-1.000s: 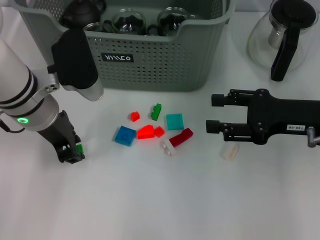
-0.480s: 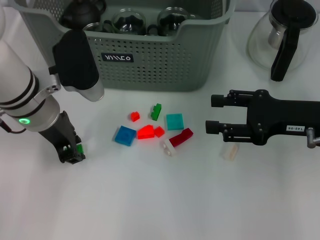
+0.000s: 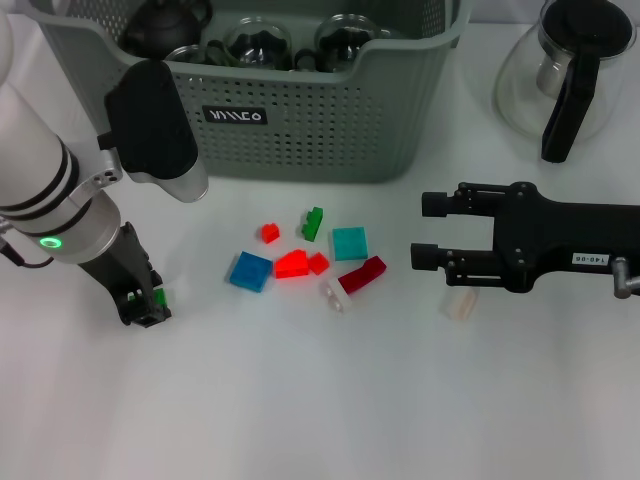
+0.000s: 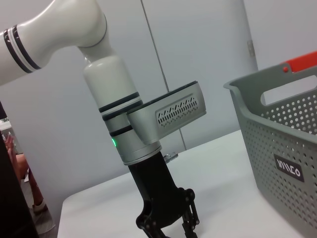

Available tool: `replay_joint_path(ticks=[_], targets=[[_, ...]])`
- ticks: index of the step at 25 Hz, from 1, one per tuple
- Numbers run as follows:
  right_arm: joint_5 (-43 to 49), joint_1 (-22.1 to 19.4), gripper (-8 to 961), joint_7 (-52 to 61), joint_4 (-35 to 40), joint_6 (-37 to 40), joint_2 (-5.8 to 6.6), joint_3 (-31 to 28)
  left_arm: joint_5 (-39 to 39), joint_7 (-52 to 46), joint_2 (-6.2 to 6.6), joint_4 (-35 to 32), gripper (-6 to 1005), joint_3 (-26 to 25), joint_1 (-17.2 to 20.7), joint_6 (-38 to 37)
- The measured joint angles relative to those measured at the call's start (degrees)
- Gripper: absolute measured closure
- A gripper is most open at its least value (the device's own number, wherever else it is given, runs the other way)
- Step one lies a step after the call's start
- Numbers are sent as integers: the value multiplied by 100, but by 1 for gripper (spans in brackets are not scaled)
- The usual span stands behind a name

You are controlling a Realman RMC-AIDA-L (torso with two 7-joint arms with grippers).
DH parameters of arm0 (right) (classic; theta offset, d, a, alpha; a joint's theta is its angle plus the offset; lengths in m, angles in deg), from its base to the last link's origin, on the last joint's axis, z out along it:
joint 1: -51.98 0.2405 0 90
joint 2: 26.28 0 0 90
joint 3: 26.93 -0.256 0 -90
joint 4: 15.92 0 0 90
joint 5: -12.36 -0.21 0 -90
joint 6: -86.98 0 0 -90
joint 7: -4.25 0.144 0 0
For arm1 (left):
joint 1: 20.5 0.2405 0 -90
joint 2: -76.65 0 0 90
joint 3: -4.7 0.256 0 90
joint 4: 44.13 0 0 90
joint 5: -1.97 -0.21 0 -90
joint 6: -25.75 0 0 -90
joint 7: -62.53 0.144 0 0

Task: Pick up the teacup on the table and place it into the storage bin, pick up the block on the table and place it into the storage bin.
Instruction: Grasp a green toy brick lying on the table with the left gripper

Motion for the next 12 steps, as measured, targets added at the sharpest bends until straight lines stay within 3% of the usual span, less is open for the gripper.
replay_joint_path(ticks=[12], targets=[[0, 8, 211, 0, 1, 0, 2, 8, 6, -134, 51, 133, 741, -51, -78, 83]])
